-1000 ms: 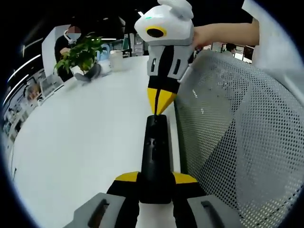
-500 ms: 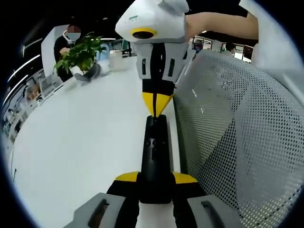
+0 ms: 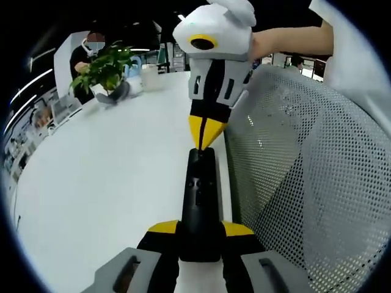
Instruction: Press the specified remote control buttons in sequence, fully releasing each button before pressing the next.
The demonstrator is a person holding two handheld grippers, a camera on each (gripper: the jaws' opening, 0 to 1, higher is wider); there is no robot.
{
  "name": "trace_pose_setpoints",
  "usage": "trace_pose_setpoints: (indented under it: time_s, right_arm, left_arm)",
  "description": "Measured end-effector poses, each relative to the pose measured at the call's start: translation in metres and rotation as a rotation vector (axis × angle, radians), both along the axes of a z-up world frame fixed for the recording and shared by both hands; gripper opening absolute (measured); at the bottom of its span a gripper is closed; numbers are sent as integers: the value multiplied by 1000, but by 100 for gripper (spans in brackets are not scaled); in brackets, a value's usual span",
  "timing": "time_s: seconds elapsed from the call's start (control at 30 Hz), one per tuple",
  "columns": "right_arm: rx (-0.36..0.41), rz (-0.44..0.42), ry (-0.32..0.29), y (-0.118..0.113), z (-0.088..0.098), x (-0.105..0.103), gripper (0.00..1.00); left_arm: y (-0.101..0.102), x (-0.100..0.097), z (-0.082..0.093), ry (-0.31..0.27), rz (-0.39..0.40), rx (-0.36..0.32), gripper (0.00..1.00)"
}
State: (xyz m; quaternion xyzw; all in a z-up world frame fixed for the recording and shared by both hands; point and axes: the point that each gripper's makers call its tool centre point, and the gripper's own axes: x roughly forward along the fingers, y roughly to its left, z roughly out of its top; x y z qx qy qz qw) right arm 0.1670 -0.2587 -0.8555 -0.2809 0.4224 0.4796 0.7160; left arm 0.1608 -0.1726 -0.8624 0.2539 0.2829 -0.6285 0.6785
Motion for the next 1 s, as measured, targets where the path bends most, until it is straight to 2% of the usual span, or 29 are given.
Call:
trace_pose_setpoints:
  time_s: [0.07, 0.2, 0.4, 0.57, 0.63, 0.83, 1.0]
  right_arm:
    - [20, -4, -6, 0, 1, 0, 0]
    - [31, -52, 21, 2, 2, 1, 0]
    - [-1, 31, -25, 10, 7, 2, 0]
    - [-23, 66, 22, 14, 1, -3, 0]
    - [-41, 96, -3, 13, 1, -2, 0]
    - [-53, 87, 45, 14, 0, -1, 0]
    - [-101, 118, 79, 15, -1, -2, 0]
  left_arm:
    - [0, 0, 0, 1, 1, -1, 25]
    - [0, 0, 0, 1, 1, -1, 25]
    - [0, -1, 0, 0, 1, 0, 25]
    - [0, -1, 0, -1, 0, 0, 25]
    - [0, -1, 0, -1, -1, 1, 25]
    - [1, -1, 0, -2, -2, 3, 25]
    - [1, -1, 0, -2, -2, 3, 25]
